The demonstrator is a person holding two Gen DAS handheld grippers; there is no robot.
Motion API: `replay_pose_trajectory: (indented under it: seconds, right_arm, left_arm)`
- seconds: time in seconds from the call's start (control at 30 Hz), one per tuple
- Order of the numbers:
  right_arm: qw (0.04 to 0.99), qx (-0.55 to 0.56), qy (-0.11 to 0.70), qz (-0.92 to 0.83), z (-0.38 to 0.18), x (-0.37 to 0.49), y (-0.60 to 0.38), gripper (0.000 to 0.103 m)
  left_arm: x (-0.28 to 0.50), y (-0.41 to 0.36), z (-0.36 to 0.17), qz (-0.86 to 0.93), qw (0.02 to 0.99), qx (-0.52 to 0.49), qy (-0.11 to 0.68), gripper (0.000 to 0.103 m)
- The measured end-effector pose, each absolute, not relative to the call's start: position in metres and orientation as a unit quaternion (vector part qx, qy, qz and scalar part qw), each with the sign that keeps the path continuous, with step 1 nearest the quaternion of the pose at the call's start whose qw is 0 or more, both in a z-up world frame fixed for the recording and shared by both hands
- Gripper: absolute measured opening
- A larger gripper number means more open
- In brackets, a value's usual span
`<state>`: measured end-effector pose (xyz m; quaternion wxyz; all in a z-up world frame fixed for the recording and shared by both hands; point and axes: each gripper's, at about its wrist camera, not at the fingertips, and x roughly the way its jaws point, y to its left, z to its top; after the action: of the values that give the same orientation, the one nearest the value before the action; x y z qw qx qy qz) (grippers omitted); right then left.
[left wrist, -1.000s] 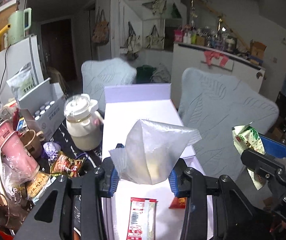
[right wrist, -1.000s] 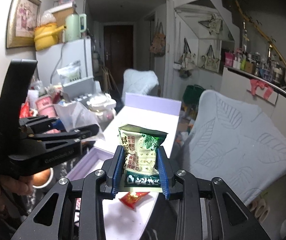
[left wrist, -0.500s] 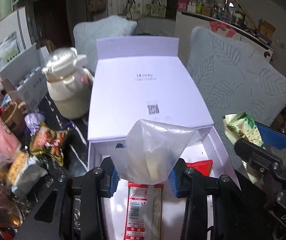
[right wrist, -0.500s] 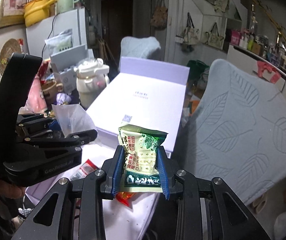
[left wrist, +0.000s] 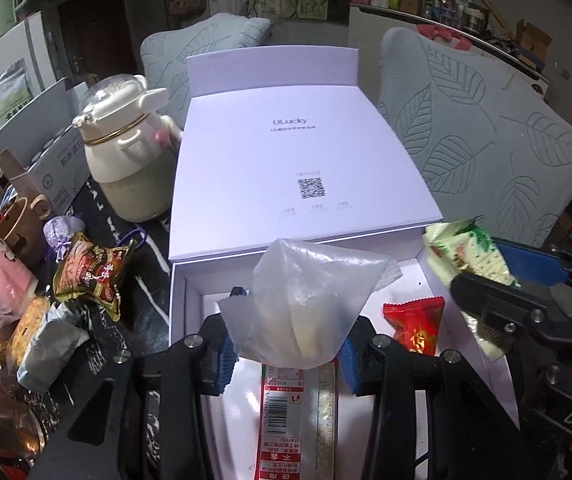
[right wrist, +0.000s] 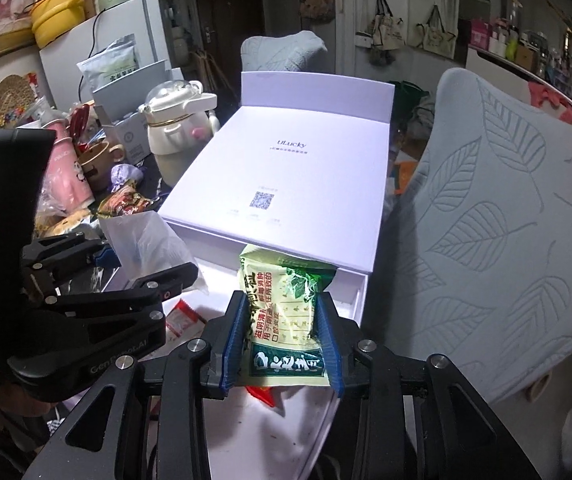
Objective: Organize soft objects
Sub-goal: 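Open both grippers to drop the zip bag and green snack bag into the box, then withdraw both open grippers from the box back over the table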
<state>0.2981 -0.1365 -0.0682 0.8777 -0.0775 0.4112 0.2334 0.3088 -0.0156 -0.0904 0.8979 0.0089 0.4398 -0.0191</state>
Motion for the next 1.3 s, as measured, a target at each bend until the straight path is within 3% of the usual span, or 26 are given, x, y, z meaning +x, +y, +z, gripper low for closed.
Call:
replay_pose_trajectory:
  seconds: [0.07,0.13,0.2,0.23,0.3,0.73,1.3]
  right_arm:
    - [0.875,-0.073,0.418,0.233,-0.07,0.3,-0.137,0.04]
    - [0.875,-0.072,0.42,0.229,-0.071,0.301,-0.137,0.057]
    - [0.879,-0.073,0.415,0.223,-0.069,0.3,-0.139,0.061]
    - [0.882,-0.077,0.411,0.215,-0.068,0.299,-0.14,0.062]
    - [0.885,-0.083,0.411,0.202,-0.067,0.299,-0.142,0.067]
    - [0.89,-0.077,0.403,0.199,-0.047,0.284,-0.152,0.067]
    - [0.916,-0.07,0.341,0.201,0.024,0.229,-0.165,0.07]
  left_arm:
    - [0.309,-0.017,-0.091,-0.016,0.895,0.011,0.445,0.05]
    - [0.31,-0.018,-0.092,-0.008,0.892,0.015,0.451,0.064]
    - [0.309,-0.016,-0.091,-0.002,0.895,0.015,0.447,0.086]
    - [0.308,-0.015,-0.09,0.0,0.897,0.012,0.443,0.088]
    - [0.307,-0.013,-0.089,0.005,0.897,0.01,0.442,0.089]
    - [0.286,-0.012,-0.062,0.008,0.901,0.012,0.433,0.089]
    - [0.23,-0.016,0.018,0.007,0.927,0.012,0.376,0.089]
